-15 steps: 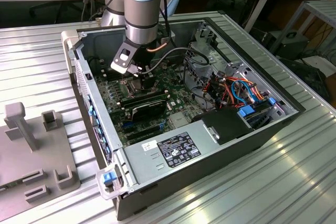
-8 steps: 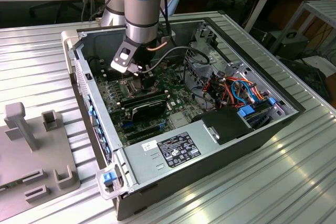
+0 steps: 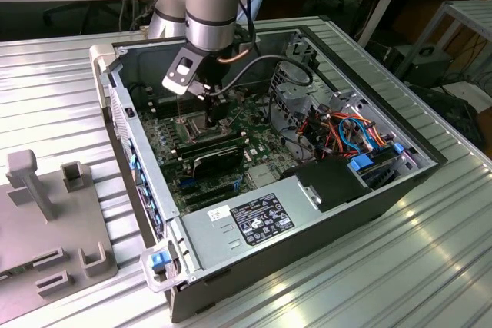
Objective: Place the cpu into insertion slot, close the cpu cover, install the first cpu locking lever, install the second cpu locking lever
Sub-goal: 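Place the cpu into insertion slot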
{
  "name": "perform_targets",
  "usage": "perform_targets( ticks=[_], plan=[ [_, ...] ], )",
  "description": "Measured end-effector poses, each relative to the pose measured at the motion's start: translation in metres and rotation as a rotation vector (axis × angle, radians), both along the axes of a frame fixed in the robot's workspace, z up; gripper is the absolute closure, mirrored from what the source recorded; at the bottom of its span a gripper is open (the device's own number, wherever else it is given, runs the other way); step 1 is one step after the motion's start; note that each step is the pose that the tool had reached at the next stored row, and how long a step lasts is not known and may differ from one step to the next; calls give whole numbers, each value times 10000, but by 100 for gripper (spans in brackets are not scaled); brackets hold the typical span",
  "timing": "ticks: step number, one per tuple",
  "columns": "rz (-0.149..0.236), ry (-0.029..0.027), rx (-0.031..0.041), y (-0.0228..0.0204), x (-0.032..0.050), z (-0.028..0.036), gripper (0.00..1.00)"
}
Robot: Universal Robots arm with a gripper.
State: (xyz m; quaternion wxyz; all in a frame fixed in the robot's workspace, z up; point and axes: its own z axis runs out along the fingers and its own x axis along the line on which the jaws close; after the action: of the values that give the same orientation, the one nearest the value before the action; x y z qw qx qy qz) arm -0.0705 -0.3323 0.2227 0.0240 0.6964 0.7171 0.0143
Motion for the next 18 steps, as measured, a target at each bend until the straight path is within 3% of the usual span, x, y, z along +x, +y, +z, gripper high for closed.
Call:
perform_targets(
  ticks=[1,3,7,10,11,13,14,15,16,18],
  plan=[
    [-2,139,0,0,6,28,39],
    [-5,282,2,0,12,40,39],
    [-6,289,1,0,11,41,40],
    [-6,289,2,0,12,40,59],
    [-5,290,1,0,13,41,59],
    [-5,290,1,0,20,41,71],
    [-6,290,1,0,21,41,71],
    [-8,290,1,0,22,41,84],
    [-6,290,2,0,22,41,89],
    [-6,289,1,0,23,41,89]
  ],
)
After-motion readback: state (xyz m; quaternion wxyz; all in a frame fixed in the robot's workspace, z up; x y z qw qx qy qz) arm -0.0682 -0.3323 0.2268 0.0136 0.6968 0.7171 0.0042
